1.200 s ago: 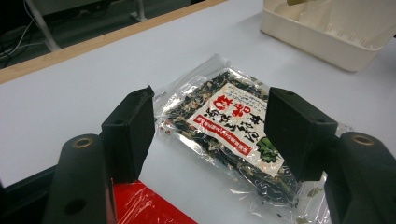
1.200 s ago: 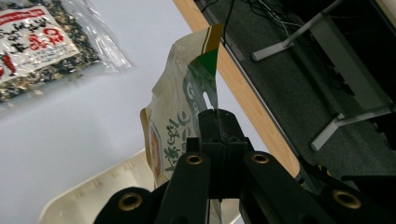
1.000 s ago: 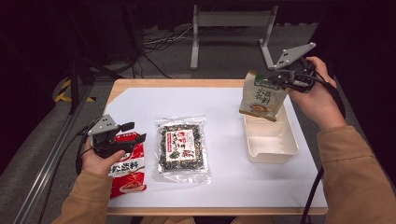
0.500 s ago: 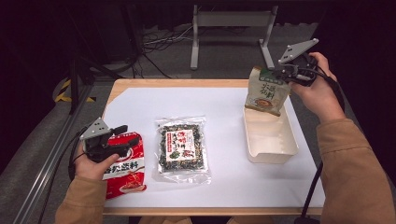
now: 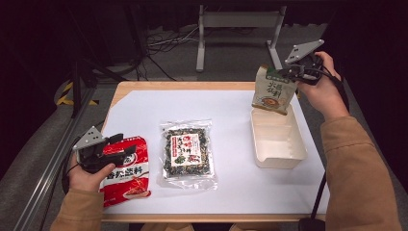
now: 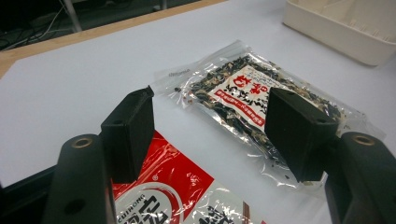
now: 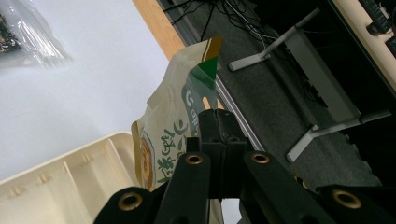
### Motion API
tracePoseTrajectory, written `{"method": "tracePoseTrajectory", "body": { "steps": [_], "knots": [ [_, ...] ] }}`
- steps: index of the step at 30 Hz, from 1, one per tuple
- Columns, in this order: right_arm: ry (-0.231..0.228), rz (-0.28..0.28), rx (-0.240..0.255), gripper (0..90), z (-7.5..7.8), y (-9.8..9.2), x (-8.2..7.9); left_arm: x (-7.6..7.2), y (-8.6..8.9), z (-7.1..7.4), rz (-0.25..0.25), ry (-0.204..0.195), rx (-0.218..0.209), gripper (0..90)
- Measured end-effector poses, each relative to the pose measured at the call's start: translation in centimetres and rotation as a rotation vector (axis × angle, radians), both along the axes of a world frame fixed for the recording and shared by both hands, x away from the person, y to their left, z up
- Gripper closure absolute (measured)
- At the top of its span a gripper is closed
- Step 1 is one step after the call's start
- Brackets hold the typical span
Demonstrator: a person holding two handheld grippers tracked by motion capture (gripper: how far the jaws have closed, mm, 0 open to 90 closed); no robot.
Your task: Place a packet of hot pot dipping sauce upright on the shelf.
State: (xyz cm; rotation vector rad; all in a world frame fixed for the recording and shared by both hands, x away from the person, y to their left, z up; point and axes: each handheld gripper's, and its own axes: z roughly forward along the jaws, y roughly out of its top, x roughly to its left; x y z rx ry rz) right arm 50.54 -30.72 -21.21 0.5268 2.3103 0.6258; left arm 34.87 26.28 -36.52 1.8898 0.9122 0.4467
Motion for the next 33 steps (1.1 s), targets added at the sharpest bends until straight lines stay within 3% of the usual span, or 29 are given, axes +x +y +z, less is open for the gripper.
{"method": "tracePoseTrajectory", "body": {
  "steps": [8,14,23,33],
  "knots": [
    [-0.025,0.026,-0.059,90.0,-0.6,0.4,0.5,0.1,0.0,-0.1,-0.004,-0.003,0.007,33.7],
    [-0.017,0.033,-0.068,90.0,-1.2,0.7,0.6,0.2,-0.1,-0.1,-0.006,0.002,0.0,33.7],
    [0.039,0.03,-0.075,90.0,-2.8,0.6,0.8,0.3,-0.2,-0.1,-0.006,0.0,0.001,33.7],
    [0.094,0.004,-0.04,90.0,-4.3,-0.1,1.1,0.5,-0.4,-0.1,-0.013,0.003,0.004,33.7]
  ]
}}
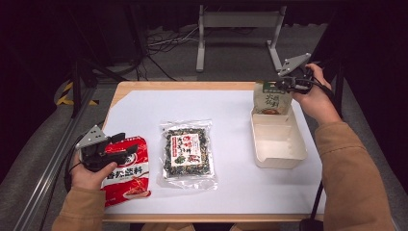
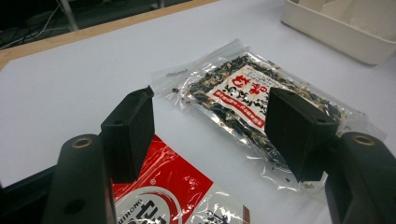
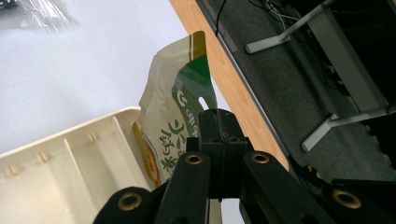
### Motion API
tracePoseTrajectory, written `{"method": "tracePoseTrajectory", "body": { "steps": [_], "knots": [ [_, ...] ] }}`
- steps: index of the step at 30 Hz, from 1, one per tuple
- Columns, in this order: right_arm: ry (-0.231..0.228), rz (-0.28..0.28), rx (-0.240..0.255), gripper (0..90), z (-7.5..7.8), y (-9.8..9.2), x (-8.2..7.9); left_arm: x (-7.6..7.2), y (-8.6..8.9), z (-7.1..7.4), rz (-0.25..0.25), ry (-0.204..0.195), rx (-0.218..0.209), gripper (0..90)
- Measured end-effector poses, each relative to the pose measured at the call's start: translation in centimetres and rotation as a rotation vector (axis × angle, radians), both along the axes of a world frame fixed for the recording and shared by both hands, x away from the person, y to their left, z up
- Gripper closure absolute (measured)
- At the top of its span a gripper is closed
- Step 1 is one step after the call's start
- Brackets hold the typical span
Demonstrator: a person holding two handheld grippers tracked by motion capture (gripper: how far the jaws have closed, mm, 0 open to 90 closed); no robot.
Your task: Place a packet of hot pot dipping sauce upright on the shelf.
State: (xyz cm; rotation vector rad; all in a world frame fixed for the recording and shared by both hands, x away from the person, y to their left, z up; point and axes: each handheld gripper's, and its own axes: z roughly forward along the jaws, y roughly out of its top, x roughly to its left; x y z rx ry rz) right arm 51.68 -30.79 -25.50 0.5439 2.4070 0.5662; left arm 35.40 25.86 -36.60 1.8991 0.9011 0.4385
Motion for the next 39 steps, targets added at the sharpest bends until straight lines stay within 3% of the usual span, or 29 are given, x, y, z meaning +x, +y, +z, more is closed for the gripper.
{"method": "tracePoseTrajectory", "body": {
  "steps": [12,20,26,35,39],
  "knots": [
    [0.047,-0.049,0.022,89.4,-0.9,-0.4,-0.2,0.4,-0.5,0.1,-0.019,-0.001,0.001,33.6],
    [0.06,-0.078,0.063,73.5,-1.3,-0.1,-0.4,0.7,-0.7,0.2,-0.029,-0.002,0.0,32.9],
    [0.027,-0.1,0.106,53.5,-1.3,-0.5,-0.7,1.0,-1.0,0.2,-0.038,-0.001,0.005,32.6],
    [-0.035,-0.13,0.181,38.2,-0.5,-1.0,-2.0,1.6,-1.5,0.4,-0.051,0.011,-0.004,30.2],
    [-0.061,-0.131,0.23,36.3,0.1,-0.7,-3.0,1.9,-1.7,0.4,-0.065,0.013,-0.003,28.5]
  ]
}}
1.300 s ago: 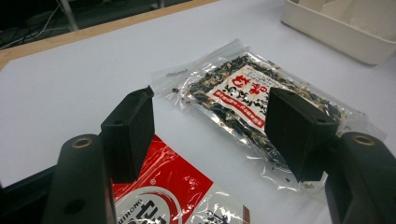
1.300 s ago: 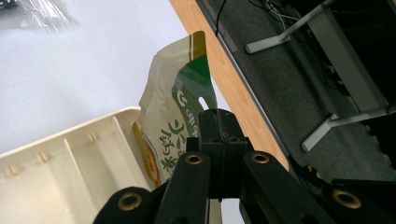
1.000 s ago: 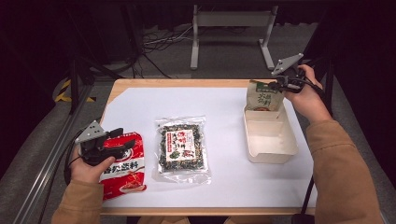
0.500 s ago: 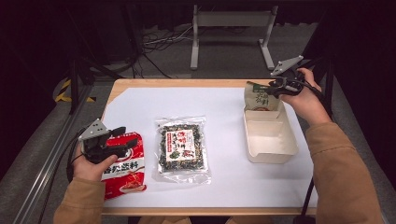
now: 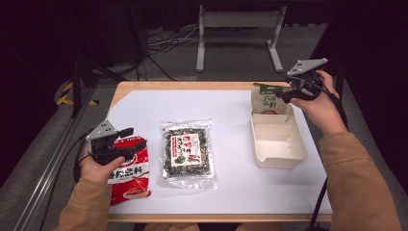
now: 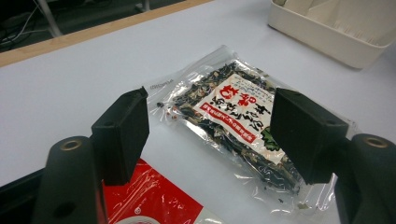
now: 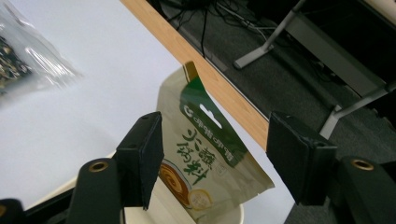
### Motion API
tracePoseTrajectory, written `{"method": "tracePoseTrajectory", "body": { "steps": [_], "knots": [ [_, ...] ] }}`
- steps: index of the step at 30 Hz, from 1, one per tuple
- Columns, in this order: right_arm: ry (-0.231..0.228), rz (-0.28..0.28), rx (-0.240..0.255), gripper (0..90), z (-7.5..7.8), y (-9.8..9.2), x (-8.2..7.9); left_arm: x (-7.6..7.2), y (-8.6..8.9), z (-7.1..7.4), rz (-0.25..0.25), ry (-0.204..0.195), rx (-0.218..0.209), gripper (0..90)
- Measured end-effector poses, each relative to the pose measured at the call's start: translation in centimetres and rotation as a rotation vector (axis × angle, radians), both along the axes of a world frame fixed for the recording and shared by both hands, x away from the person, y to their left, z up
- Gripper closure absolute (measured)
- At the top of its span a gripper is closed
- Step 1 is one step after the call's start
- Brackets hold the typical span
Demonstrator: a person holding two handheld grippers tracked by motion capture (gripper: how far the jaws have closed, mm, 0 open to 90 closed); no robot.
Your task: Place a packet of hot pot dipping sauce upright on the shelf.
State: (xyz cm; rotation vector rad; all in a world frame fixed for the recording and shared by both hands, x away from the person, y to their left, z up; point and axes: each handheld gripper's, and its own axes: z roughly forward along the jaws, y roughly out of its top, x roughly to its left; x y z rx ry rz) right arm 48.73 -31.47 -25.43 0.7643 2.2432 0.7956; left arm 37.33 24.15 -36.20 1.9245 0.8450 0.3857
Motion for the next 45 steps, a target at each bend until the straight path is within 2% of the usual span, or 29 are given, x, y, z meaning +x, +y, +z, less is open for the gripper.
{"method": "tracePoseTrajectory", "body": {
  "steps": [4,7,8,10,12,16,21,25,30,32,36,38,45],
  "knots": [
    [-0.026,0.011,0.035,35.2,0.7,0.4,-1.1,0.3,0.0,0.2,-0.008,-0.009,0.003,27.8],
    [-0.031,0.026,0.103,34.6,1.3,0.8,-2.1,0.3,0.2,0.7,-0.015,-0.007,-0.007,27.4],
    [-0.031,0.026,0.103,34.6,1.3,0.8,-2.1,0.3,0.2,0.7,-0.015,-0.007,-0.007,27.2],
    [-0.019,0.031,0.164,34.0,1.5,1.1,-2.8,0.4,0.5,1.2,-0.016,-0.018,-0.007,27.1],
    [-0.011,0.008,0.221,32.6,1.4,1.2,-3.3,0.4,0.6,1.5,-0.014,-0.012,-0.012,27.1],
    [-0.011,-0.008,0.267,34.3,1.4,1.5,-4.4,0.3,1.2,2.2,-0.01,-0.021,-0.014,26.5],
    [-0.009,0.018,0.364,35.0,1.0,1.6,-6.2,0.3,2.1,2.7,0.012,-0.027,-0.043,26.3],
    [-0.025,0.023,0.375,34.9,0.4,1.9,-7.5,0.2,2.4,2.8,0.023,-0.046,-0.045,26.4],
    [-0.054,0.041,0.415,34.0,-0.3,2.2,-9.2,0.1,2.7,2.7,0.022,-0.045,-0.04,26.3],
    [-0.042,0.053,0.435,32.8,-0.8,2.4,-9.7,0.1,3.0,2.7,0.033,-0.032,-0.044,26.3],
    [-0.029,0.063,0.417,32.6,-1.7,3.1,-10.4,0.1,3.7,2.6,0.047,-0.019,-0.039,25.9],
    [-0.016,0.074,0.429,32.6,-2.0,3.4,-10.7,0.1,4.0,2.6,0.057,-0.025,-0.031,25.7],
    [-0.003,0.084,0.413,30.8,-2.7,4.4,-11.3,0.2,4.7,2.5,0.077,-0.017,-0.022,24.0]
  ]
}}
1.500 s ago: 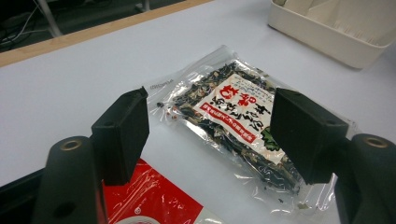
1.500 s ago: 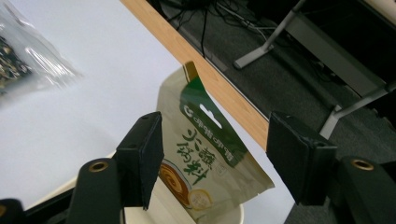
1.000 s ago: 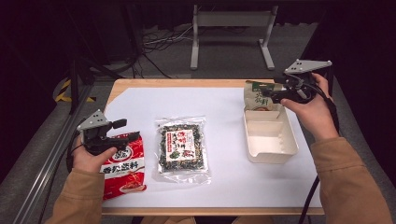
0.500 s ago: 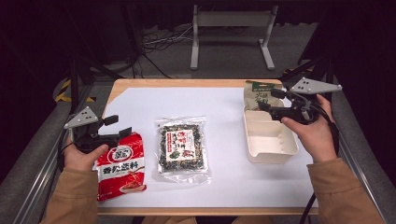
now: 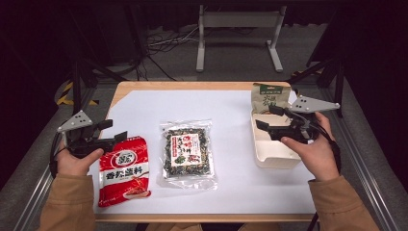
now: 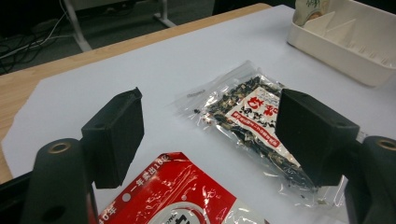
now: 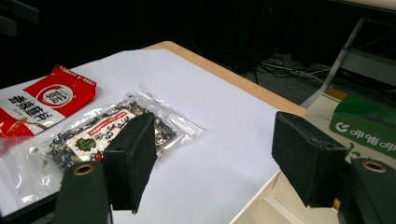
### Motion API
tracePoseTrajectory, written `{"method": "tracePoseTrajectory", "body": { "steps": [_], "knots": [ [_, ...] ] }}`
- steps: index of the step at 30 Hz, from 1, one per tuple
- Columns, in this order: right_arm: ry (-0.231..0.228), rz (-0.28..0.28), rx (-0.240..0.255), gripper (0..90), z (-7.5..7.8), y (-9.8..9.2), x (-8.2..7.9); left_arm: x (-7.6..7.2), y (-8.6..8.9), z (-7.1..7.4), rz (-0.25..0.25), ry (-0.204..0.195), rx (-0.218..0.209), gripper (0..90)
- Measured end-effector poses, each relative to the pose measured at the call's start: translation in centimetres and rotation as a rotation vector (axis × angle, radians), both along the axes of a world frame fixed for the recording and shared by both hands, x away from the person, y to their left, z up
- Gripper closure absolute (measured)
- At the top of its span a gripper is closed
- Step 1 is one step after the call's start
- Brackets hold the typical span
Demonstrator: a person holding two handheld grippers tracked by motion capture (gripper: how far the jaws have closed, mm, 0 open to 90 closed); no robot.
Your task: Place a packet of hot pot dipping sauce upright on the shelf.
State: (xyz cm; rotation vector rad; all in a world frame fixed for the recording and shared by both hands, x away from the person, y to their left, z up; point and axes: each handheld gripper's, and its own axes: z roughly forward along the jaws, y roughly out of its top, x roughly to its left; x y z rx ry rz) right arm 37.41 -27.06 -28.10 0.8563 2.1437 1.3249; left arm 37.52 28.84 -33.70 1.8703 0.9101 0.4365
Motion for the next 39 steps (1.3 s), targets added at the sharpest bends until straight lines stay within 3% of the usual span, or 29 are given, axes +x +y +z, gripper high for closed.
{"method": "tracePoseTrajectory", "body": {
  "steps": [11,17,22,25,29,34,39],
  "knots": [
    [0.003,0.029,0.008,32.3,-0.7,0.9,-0.4,0.0,1.1,-0.2,0.036,0.009,0.021,21.9],
    [-0.001,0.061,0.012,32.2,-1.5,1.7,-0.8,0.2,1.7,-0.6,0.067,0.008,0.059,21.9],
    [-0.01,0.071,0.047,31.4,-2.3,2.0,-1.0,0.4,2.3,-0.9,0.076,0.008,0.067,21.3],
    [-0.009,0.085,0.013,31.4,-2.9,2.5,-1.1,0.7,2.9,-1.5,0.09,0.027,0.079,21.2],
    [-0.019,0.101,0.014,31.3,-3.0,2.9,-1.3,1.3,3.7,-2.7,0.13,0.041,0.077,21.9],
    [-0.042,0.143,0.013,31.3,-3.2,3.6,-1.6,2.0,4.4,-4.2,0.143,0.084,0.074,23.0],
    [-0.049,0.163,0.009,31.3,-3.4,4.0,-1.7,2.4,5.0,-5.3,0.162,0.102,0.072,24.7]
  ]
}}
